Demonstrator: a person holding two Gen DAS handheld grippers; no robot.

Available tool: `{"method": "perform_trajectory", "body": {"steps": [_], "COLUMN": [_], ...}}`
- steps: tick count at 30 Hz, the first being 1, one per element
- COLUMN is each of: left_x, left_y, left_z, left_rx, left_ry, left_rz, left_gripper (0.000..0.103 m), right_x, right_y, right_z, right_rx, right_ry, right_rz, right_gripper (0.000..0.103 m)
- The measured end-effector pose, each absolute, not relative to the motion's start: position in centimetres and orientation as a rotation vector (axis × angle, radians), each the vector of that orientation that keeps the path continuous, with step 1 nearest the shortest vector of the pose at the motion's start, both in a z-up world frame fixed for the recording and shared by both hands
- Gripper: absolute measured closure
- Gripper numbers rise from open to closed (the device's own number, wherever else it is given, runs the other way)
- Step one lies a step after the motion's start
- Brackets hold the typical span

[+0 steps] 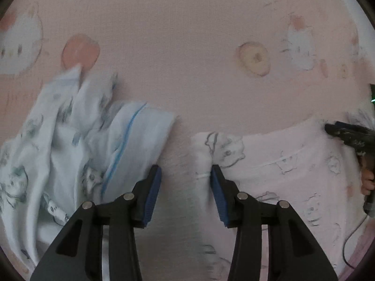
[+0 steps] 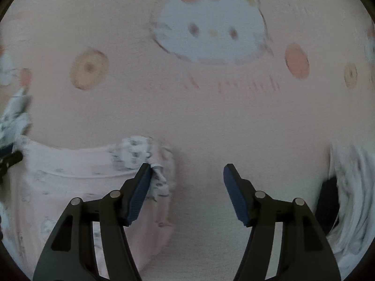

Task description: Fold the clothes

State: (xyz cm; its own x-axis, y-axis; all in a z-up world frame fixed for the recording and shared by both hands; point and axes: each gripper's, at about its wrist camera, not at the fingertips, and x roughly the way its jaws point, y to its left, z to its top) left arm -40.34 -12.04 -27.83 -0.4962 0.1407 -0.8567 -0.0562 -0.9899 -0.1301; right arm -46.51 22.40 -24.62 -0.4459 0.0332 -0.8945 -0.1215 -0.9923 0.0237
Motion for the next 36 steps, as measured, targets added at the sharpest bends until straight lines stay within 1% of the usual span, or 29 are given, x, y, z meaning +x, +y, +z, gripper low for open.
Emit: {"method": "perform_trajectory", "body": {"steps": [2,5,9,14,20,22,26,27,30,32,33,35,36], "left_x": [-40.5,-39.1,-37.1,-30.7,-17.7,-14.6,-12.1,-11.6,-10.7,-10.8,-10.8,-11.0,-11.1], "left_y": [-12.5,-11.9,-11.2,-11.1,-12.2,-11.9,-9.9,-9.5,-8.3,-7.9,-7.7,-7.4,-7.2], "left_z": [-27.2,-25.7,-23.9,-25.0,-27.8,-28.7,-28.7,-28.8,-29.3,-29.4,-29.5,-29.4,-29.4], "left_rx": [-1.548,-1.540,-1.539,-1.708,-1.751,-1.783,-1.748,-1.741,-1.731,-1.702,-1.690,-1.682,-1.681], "left_ry": [-0.148,-0.181,-0.232,-0.453,-0.891,-0.923,-0.942,-0.941,-0.893,-0.890,-0.885,-0.849,-0.833], "left_rz": [2.621,2.624,2.622,2.485,2.326,2.317,2.274,2.267,2.282,2.318,2.332,2.337,2.341], "left_gripper": [0.057,0.057,0.057,0.057,0.057,0.057,0.057,0.057,0.057,0.060,0.061,0.083,0.083], "right_x": [-46.8,-45.9,-41.6,-31.5,-22.1,-20.8,-18.9,-18.4,-18.2,-18.4,-18.5,-18.5,-18.5], "right_y": [23.3,22.7,21.3,18.4,14.5,14.0,13.3,13.1,12.5,12.0,11.7,11.0,10.7], "right_z": [-24.6,-22.9,-19.9,-20.3,-23.0,-23.2,-23.3,-23.3,-23.5,-23.8,-23.8,-23.5,-23.4], "right_rx": [-1.612,-1.564,-1.534,-1.708,-1.944,-1.944,-1.917,-1.910,-1.905,-1.887,-1.877,-1.864,-1.867], "right_ry": [0.223,0.191,0.290,0.536,0.744,0.735,0.691,0.679,0.720,0.729,0.681,0.553,0.512], "right_rz": [2.587,2.604,2.615,2.571,2.483,2.490,2.521,2.528,2.572,2.614,2.641,2.687,2.699], "right_gripper": [0.038,0.039,0.037,0.037,0.037,0.034,0.033,0.031,0.031,0.028,0.027,0.055,0.078]}}
